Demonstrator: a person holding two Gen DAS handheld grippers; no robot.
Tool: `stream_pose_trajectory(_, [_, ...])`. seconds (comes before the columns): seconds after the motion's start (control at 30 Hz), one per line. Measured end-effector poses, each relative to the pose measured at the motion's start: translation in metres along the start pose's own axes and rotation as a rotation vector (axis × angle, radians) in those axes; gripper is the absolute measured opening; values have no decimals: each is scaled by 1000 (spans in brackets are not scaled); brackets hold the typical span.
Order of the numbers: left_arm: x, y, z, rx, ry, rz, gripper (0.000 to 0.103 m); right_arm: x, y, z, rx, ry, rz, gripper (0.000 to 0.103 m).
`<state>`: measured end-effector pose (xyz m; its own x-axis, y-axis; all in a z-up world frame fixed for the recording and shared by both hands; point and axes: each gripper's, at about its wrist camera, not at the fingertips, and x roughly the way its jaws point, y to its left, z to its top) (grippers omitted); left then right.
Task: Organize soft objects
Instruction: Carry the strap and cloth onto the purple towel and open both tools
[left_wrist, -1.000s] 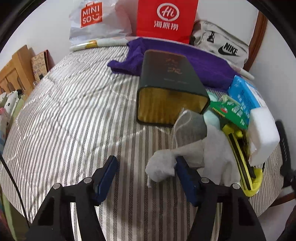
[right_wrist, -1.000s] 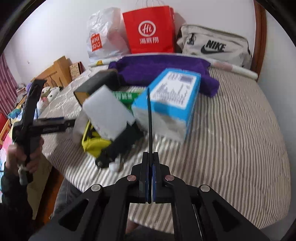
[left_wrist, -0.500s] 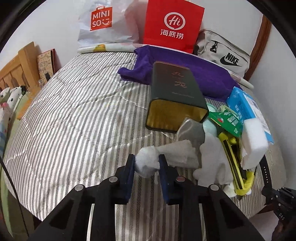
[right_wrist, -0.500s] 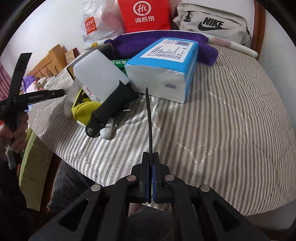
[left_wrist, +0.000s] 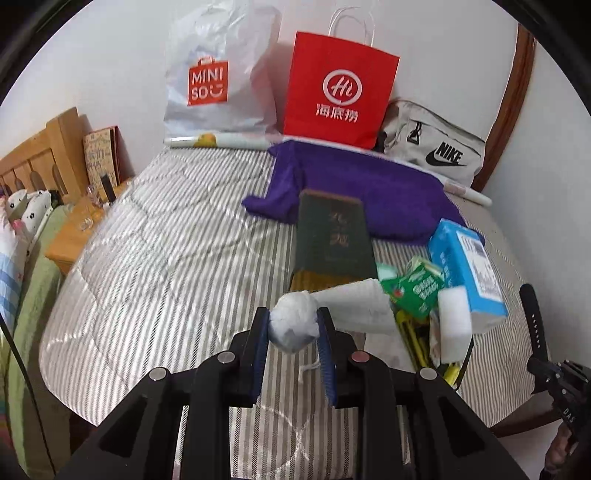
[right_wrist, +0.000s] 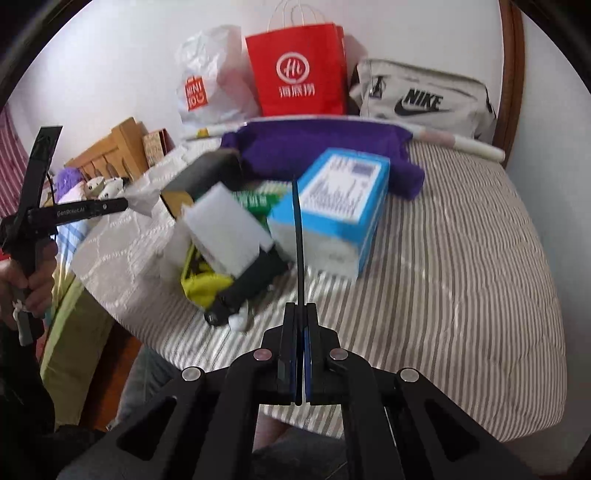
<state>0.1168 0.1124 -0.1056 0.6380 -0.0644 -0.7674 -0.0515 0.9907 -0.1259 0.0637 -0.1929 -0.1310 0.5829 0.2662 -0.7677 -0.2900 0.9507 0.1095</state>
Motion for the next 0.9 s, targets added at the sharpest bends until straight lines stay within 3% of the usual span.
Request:
stream_pose_trajectory(0.43, [14,2,64,-43,7,-55,24,15,-24,101,50,-75,-39,3])
stream_pose_trajectory(0.9, [99,-16,141,-6,60,-94,24,86,-55,187,48,-76,-45,3])
